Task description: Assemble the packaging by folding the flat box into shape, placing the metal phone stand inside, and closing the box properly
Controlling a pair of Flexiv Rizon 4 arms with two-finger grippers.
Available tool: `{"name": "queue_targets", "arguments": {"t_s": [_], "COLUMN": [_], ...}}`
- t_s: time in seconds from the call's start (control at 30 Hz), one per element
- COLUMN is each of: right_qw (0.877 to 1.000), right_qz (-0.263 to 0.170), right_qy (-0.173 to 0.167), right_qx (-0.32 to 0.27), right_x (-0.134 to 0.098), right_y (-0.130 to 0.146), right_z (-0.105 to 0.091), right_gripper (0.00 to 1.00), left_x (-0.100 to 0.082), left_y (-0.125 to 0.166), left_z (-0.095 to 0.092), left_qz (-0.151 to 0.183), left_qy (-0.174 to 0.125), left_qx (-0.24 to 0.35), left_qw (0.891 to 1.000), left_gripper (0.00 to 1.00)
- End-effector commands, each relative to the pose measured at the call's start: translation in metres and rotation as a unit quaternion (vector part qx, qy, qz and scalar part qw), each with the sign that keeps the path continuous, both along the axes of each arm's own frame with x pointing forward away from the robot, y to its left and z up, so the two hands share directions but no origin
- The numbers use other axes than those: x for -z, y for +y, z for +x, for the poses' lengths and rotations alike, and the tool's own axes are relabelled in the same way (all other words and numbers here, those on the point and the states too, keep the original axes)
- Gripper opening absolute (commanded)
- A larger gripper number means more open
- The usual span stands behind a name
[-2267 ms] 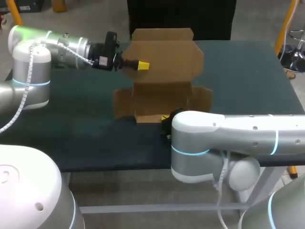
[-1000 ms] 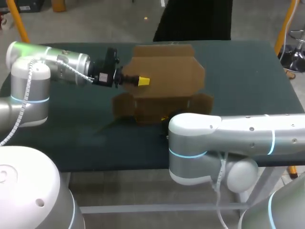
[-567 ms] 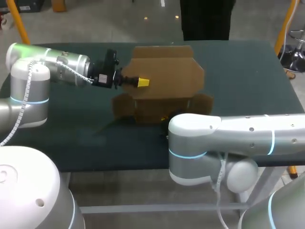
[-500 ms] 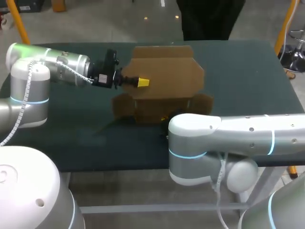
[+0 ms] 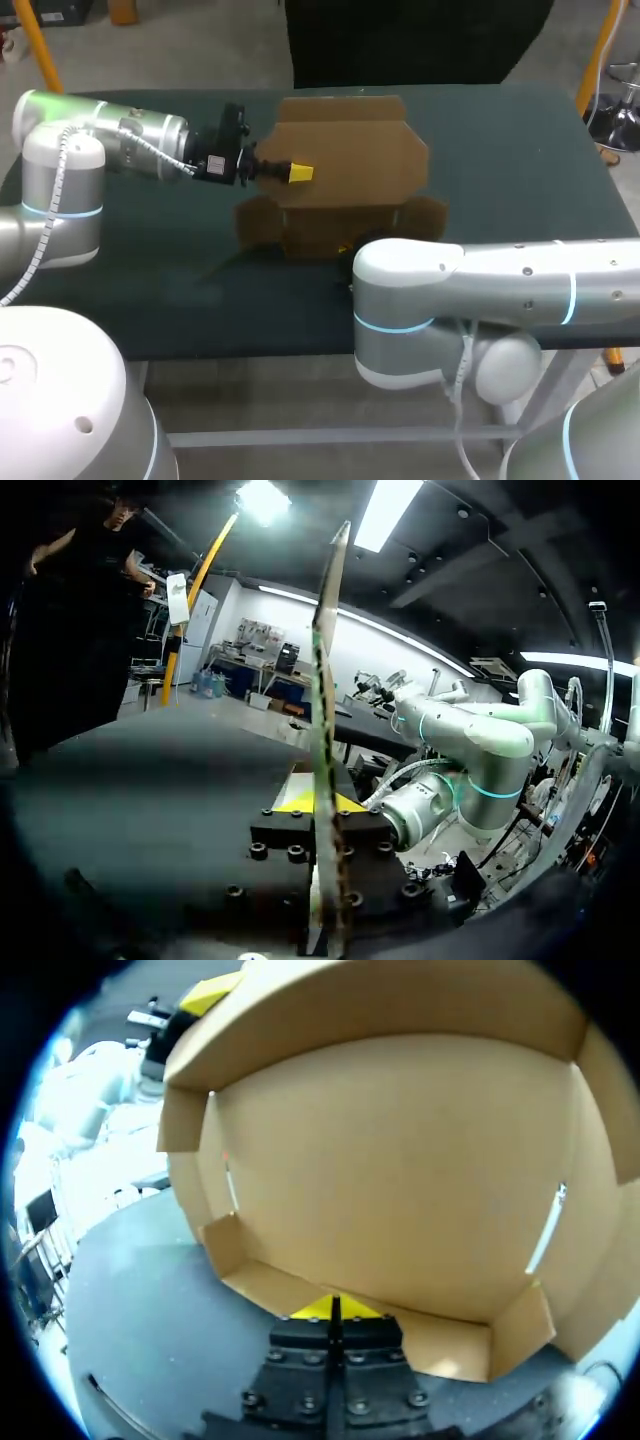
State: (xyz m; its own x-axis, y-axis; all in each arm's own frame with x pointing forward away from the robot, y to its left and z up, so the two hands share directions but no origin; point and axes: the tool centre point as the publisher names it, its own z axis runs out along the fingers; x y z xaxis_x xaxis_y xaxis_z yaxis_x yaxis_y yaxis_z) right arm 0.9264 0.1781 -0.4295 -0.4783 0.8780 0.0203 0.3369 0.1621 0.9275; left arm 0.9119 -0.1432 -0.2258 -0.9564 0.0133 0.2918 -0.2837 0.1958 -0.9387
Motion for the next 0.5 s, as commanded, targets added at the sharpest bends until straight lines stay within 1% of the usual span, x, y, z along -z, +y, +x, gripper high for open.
{"name": "queue_targets", "arguments": {"t_s": [0.03, 0.5], "right_qw": [1.0, 1.0], "right_qz": [-0.001, -0.001], "right_qy": [-0.002, -0.002], "right_qx": [0.005, 0.005], "right_x": [0.0085, 0.0085], "right_y": [0.0038, 0.0038], "right_z": [-0.0012, -0.0012], "right_gripper": [0.0, 0.0], "left_x": [0.0042, 0.0034], "left_y": [0.0011, 0.0047], "left_z": [0.0002, -0.0003], "left_qz": [0.0, -0.004], "left_qy": [0.0, 0.0], "left_qx": [0.002, 0.007], "left_qw": [1.0, 1.0], "left_gripper": [0.0, 0.0]}}
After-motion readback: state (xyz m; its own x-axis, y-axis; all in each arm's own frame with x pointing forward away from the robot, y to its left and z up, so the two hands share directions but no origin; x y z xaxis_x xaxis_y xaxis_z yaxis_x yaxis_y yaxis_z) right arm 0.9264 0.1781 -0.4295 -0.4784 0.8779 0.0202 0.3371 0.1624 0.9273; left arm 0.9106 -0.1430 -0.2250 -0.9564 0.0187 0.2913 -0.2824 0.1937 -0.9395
